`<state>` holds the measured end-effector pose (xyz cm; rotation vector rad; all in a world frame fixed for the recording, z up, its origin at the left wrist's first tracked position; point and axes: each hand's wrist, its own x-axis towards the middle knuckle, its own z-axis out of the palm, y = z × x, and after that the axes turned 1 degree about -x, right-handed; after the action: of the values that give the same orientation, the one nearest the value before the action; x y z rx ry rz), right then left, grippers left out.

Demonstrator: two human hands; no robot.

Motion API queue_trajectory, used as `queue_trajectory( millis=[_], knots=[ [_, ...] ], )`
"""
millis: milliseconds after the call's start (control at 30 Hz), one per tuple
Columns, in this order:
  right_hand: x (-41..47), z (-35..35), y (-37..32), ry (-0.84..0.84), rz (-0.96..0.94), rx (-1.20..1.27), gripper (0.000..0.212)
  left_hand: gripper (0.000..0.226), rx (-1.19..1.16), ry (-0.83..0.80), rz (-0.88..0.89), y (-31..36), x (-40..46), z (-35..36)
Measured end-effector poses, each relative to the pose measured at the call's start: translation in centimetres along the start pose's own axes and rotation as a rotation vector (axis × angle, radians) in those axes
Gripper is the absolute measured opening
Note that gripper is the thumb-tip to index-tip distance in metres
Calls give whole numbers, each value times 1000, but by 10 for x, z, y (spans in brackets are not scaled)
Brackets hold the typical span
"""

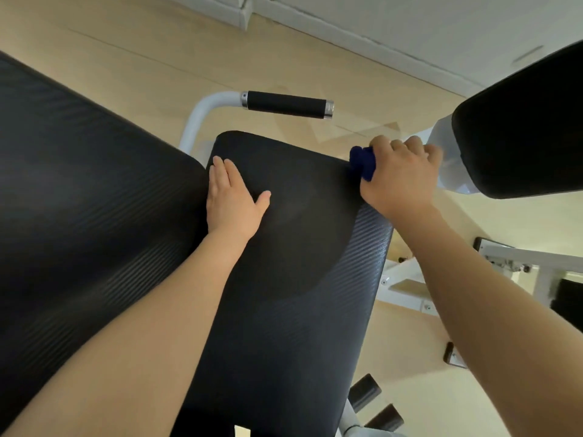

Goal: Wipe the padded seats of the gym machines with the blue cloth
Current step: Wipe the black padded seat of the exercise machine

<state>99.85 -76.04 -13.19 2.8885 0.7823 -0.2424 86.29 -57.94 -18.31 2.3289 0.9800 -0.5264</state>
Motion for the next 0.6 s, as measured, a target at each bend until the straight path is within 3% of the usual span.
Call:
queue_trajectory(
  millis=[67, 167, 233, 300, 400, 533, 600],
  knots=[
    [-9, -7, -13, -7, -85, 73, 44, 69, -109, 49, 106, -4, -14, 0],
    [-24, -3, -58, -119, -188, 333, 51, 52, -433, -11, 229, -1, -37, -3],
    [-33, 6, -89, -191, -238, 395, 72, 49, -497, 29, 311, 5, -47, -6],
    [-37, 16, -103, -286, -320, 426, 90, 53, -391, 138, 358, 10, -52, -2],
    [-28, 22, -74, -340, -415, 330, 83, 59, -219, 128, 408, 12, -52, 12],
    [-24, 37, -14, -74, -530, 192, 47, 58, 298, 127, 555, 3, -32, 33],
    [-22, 44, -12, 57, -581, 114, 37, 59, 381, 166, 559, 6, -18, 30]
  ],
)
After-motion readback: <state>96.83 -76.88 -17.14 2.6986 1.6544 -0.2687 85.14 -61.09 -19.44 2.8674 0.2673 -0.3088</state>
